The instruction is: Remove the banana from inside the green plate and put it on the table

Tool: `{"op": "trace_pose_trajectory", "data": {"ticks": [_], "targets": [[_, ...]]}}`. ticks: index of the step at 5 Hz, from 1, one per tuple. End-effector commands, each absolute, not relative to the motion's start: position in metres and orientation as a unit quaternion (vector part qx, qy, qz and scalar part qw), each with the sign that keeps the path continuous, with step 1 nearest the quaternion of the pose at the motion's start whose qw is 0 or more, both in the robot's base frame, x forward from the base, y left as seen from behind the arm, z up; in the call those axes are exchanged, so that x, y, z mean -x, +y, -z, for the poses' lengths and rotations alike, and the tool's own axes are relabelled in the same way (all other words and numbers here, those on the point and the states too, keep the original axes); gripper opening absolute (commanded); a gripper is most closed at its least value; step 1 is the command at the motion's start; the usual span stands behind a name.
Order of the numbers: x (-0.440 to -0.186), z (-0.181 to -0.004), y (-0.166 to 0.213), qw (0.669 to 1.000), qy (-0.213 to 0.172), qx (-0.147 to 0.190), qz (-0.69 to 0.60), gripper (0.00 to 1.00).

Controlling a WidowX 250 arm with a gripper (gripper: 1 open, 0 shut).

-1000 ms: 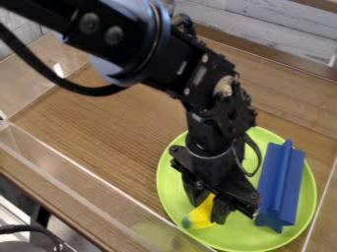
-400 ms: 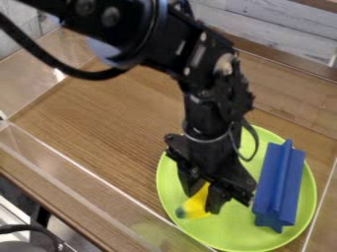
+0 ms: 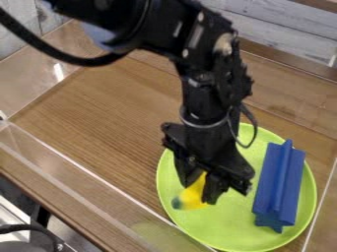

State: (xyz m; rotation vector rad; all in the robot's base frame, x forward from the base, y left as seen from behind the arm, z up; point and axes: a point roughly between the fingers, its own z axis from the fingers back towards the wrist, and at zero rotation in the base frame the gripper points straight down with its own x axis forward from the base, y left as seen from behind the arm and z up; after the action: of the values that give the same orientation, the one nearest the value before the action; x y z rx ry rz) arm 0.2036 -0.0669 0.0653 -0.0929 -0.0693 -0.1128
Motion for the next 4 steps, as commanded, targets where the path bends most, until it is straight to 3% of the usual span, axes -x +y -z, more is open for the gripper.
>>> {"op": "trace_pose_trajectory", "data": {"ticks": [1, 3, 4], "targets": [[-0.214, -0.091, -0.062, 0.996, -0.059, 0.046, 0.055, 0.00], [-0.224, -0.143, -0.032, 0.997, -0.066, 0.021, 0.039, 0.00], [-0.233, -0.159, -0.003, 0.996, -0.079, 0.010, 0.035, 0.00]]}}
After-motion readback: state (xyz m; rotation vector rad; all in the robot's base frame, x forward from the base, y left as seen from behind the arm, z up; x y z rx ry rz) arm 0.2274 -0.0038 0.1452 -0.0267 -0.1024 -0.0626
